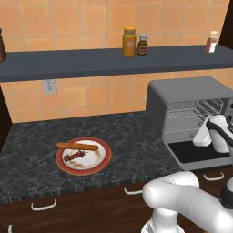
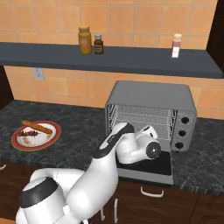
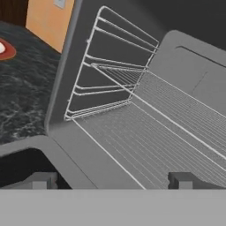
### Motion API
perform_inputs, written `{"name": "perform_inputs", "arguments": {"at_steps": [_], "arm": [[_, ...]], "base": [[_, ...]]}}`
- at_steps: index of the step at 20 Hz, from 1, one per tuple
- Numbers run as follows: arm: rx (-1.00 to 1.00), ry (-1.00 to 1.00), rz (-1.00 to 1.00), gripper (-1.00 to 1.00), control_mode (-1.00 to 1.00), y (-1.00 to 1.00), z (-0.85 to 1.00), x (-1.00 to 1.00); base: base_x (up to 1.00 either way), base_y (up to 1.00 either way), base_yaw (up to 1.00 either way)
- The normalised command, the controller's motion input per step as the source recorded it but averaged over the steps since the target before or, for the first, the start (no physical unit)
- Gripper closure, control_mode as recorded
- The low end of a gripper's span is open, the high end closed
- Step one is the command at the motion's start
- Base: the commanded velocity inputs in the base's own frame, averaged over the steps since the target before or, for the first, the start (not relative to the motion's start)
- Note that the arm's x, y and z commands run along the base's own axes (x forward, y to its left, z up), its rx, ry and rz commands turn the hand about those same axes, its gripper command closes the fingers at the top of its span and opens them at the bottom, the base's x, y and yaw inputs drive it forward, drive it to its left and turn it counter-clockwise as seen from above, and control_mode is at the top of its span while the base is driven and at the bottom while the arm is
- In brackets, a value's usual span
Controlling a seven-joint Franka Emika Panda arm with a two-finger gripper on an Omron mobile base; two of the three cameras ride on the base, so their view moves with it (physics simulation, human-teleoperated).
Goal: Pick up the kebab skewer and baguette bread, and place them inside the toaster oven. Close the toaster oven door and start by setting the timer.
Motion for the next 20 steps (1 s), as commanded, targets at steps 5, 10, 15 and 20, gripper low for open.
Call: {"name": "perform_inputs", "arguments": {"at_steps": [5, 10, 15, 20], "arm": [[-0.10, 0.00, 0.00, -1.00, -1.00, -0.01, -0.26, 0.13], [0.00, 0.00, 0.00, -1.00, -1.00, 0.01, -0.13, 0.34], [0.00, 0.00, 0.00, -1.00, -1.00, 0.00, -0.20, 0.37], [0.00, 0.00, 0.00, -1.00, -1.00, 0.00, -0.28, 0.22]], "base": [[0.00, 0.00, 0.00], [0.00, 0.00, 0.00], [0.00, 0.00, 0.00], [0.00, 0.00, 0.00]]}}
